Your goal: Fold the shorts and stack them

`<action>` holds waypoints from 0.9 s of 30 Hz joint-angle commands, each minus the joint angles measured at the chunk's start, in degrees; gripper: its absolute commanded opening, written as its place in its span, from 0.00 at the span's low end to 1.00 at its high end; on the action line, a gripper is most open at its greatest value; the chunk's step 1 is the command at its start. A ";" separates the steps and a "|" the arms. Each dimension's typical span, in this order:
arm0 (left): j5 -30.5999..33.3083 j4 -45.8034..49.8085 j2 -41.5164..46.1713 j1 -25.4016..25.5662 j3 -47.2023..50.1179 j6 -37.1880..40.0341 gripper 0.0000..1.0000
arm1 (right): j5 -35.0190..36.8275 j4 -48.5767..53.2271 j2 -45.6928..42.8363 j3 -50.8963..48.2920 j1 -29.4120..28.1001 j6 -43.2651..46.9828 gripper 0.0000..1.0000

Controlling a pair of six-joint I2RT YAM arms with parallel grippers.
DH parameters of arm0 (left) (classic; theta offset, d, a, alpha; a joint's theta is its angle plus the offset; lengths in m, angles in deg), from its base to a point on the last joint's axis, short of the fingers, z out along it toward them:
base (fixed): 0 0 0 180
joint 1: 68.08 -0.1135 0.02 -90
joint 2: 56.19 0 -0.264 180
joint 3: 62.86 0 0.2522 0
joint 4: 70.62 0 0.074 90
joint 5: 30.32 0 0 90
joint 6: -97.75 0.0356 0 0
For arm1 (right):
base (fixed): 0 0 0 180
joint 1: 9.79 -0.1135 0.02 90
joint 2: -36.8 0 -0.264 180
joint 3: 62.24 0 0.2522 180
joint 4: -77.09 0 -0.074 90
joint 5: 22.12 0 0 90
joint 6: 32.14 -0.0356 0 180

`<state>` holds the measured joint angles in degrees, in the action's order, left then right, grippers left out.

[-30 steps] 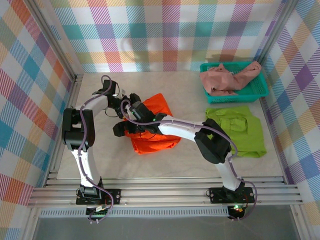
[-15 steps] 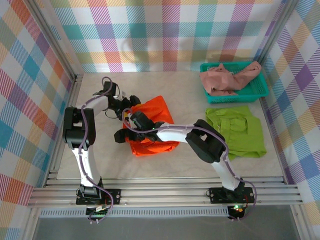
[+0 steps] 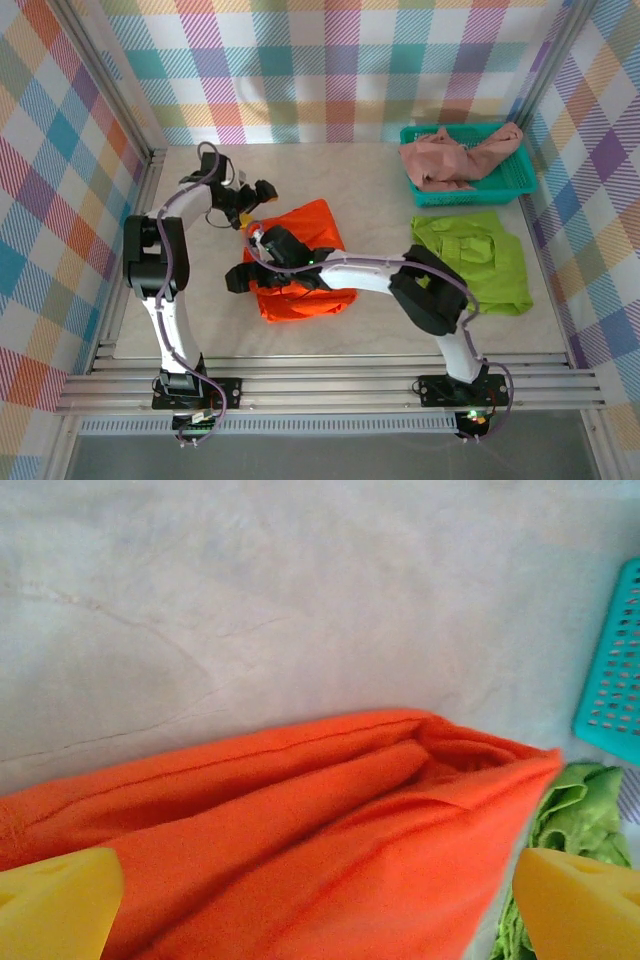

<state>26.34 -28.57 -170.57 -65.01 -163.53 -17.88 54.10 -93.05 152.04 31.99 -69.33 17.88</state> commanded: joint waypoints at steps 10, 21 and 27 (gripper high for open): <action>-1.53 4.31 24.47 -0.25 7.54 -3.75 1.00 | 9.96 19.59 -28.08 -13.16 8.62 13.58 1.00; 4.71 -3.09 30.89 10.64 32.13 -9.30 0.90 | -3.16 27.04 -28.05 -15.80 28.29 17.89 1.00; 9.17 -5.17 25.93 11.60 36.56 -8.42 0.66 | -9.27 30.15 -19.02 -10.85 31.30 21.93 0.99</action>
<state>32.26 -31.12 -142.86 -53.56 -128.34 -26.32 50.74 -65.86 129.40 18.44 -38.80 36.17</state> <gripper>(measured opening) 0.682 0.994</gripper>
